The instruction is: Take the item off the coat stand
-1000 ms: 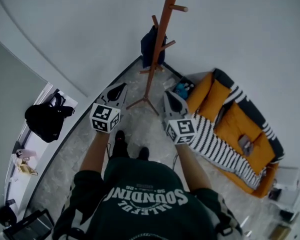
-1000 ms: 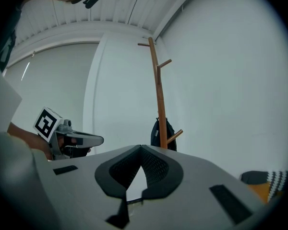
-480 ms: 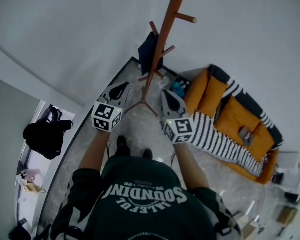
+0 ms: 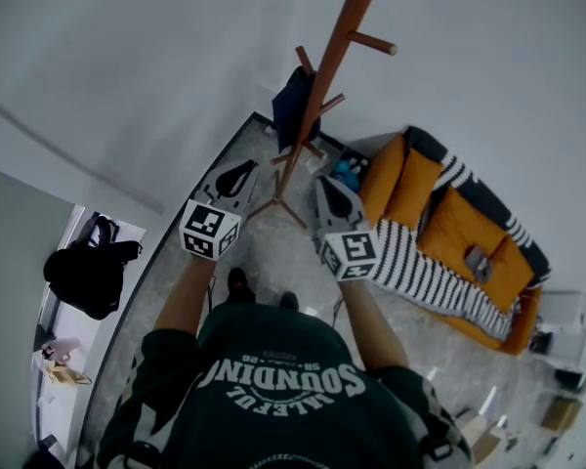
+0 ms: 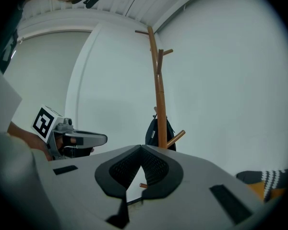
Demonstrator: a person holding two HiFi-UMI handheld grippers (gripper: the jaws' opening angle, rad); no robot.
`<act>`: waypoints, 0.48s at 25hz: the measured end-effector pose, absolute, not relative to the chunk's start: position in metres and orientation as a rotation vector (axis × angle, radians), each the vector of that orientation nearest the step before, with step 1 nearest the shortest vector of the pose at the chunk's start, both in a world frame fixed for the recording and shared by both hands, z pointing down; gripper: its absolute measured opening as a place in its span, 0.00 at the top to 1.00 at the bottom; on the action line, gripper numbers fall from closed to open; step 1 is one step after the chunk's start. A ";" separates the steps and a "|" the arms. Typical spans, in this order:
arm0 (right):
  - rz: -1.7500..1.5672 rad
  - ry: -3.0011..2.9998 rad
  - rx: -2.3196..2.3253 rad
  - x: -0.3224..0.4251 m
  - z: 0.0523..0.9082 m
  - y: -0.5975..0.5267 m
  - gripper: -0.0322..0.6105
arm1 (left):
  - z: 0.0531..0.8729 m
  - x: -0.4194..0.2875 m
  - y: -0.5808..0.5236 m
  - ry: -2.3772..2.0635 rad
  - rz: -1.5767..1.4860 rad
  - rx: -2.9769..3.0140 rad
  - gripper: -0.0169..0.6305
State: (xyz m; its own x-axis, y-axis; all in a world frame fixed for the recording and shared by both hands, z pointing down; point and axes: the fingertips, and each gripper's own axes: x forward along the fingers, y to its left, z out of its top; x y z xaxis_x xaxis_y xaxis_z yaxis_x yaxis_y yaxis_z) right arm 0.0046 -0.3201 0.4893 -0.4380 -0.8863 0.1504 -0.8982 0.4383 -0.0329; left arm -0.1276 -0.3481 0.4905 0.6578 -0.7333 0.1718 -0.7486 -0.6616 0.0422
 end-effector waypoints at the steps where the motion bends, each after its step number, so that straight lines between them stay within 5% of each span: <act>1: 0.169 -2.565 1.598 0.004 0.490 -0.320 0.95 | 0.490 -0.128 -0.348 -1.238 0.201 2.761 0.93; 7: 0.174 -2.545 1.589 0.003 0.490 -0.320 0.95 | 0.487 -0.131 -0.353 -1.274 0.150 2.760 0.61; 12: 0.182 -2.544 1.604 0.005 0.494 -0.318 0.95 | 0.490 -0.133 -0.355 -1.278 0.157 2.755 0.57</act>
